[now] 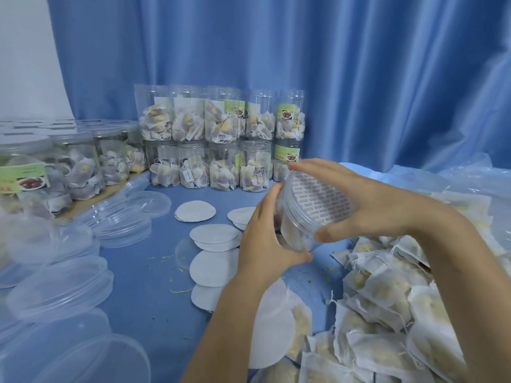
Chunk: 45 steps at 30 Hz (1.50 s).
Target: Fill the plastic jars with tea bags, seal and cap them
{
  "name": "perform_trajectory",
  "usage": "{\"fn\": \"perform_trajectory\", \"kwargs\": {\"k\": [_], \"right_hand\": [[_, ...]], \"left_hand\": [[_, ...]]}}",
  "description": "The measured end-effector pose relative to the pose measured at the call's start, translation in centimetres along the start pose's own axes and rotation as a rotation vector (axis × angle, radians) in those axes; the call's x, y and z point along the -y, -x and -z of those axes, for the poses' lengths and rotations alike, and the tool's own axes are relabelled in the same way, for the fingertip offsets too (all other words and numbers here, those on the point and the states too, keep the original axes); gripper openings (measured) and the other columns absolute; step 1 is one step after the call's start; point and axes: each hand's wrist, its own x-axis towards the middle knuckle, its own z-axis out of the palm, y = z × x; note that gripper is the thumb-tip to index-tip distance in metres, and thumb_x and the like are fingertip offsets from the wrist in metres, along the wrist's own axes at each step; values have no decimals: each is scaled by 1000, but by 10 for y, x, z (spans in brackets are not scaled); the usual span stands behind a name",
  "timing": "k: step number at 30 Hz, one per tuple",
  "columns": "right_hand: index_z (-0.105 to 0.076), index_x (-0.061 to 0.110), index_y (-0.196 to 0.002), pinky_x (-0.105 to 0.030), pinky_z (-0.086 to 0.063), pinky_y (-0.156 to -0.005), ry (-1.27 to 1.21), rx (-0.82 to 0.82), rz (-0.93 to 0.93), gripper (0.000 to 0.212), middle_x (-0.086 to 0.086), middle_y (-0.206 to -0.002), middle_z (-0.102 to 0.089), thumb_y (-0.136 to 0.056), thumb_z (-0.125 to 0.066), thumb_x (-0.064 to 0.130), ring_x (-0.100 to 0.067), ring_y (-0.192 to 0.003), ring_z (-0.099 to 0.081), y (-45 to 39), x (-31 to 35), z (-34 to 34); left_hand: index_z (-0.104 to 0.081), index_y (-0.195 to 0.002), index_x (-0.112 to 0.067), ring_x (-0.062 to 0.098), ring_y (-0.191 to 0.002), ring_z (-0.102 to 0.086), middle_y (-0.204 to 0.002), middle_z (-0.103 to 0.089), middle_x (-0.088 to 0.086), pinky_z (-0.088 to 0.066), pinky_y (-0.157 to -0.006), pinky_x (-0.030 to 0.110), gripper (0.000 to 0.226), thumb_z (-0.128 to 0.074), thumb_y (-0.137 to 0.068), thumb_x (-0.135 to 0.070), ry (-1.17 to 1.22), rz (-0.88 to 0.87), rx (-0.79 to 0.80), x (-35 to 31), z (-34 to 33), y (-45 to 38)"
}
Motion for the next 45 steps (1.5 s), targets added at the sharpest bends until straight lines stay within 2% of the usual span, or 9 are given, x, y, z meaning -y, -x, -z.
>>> {"fn": "perform_trajectory", "kwargs": {"k": [7, 12, 18, 23, 26, 31, 35, 38, 45], "right_hand": [[-20, 66, -132, -25, -33, -88, 150, -64, -347, 84, 12, -138, -41, -56, -56, 73, -7, -114, -44, 7, 19, 6], [-47, 28, -124, -29, -34, -56, 449, -215, -565, 110, 5, -65, -50, -45, -12, 96, -16, -64, -50, 0, 29, -5], [-35, 55, -130, -25, -38, -79, 169, -58, -427, 89, 12, -117, -52, -47, -48, 86, -9, -99, -50, 9, 28, 7], [-28, 76, -117, -33, -38, -101, 255, 68, -195, 87, 16, -131, -33, -58, -82, 40, -6, -125, -31, 11, 30, 10], [-28, 66, -127, -31, -42, -89, 286, -10, -295, 80, 8, -130, -47, -55, -63, 70, -10, -113, -49, 12, 28, 8], [-55, 25, -110, -27, -35, -54, 337, -191, -572, 103, 0, -72, -62, -50, -7, 93, -15, -63, -61, 2, 20, -5], [-8, 66, -135, -38, -34, -104, 134, -1, -434, 95, 4, -153, -25, -47, -31, 95, -18, -133, -36, 5, 11, 0], [-17, 76, -122, -30, -33, -101, 69, 47, -230, 92, 18, -143, -22, -48, -71, 72, -4, -130, -31, 4, 19, -4], [-32, 44, -133, -31, -29, -66, 468, -455, -412, 76, -5, -82, -37, -66, -41, 80, -26, -76, -36, -19, 29, -44]], "left_hand": [[-13, -129, -67, -4, -112, -49, -137, -39, -27, -47, -91, 25, 120, -89, -48, -21, -35, -32, -14, -5, -1, 3], [-7, -125, -73, 6, -123, -45, -141, -33, -27, -42, -97, 28, 120, -87, -50, -22, -92, -67, 3, -7, -2, 5], [-15, -134, -60, 6, -122, -46, -139, -35, -28, -46, -98, 34, 119, -88, -48, -19, -80, -74, 4, -7, -3, 3], [-32, -125, -54, -9, -103, -49, -121, -44, -33, -42, -78, 7, 103, -87, -47, -18, -41, -74, 16, -4, -3, 2], [-25, -130, -60, 1, -114, -49, -131, -39, -31, -47, -89, 21, 111, -86, -48, -17, -54, -85, 25, -5, -4, 3], [-15, -129, -68, 8, -121, -46, -137, -37, -28, -47, -95, 35, 117, -86, -49, -19, -82, -79, 16, -7, -4, 5], [-18, -133, -62, -3, -115, -47, -137, -37, -30, -42, -85, 13, 117, -88, -49, -19, -56, -75, -6, -3, -2, 3], [-17, -129, -63, -19, -102, -47, -133, -42, -24, -39, -76, -1, 115, -89, -50, -19, -3, -69, -21, 0, -1, 3], [-29, -139, -41, 9, -120, -50, -135, -45, -19, -47, -95, 39, 109, -80, -46, -16, -75, -58, -240, -4, -11, 5]]}}
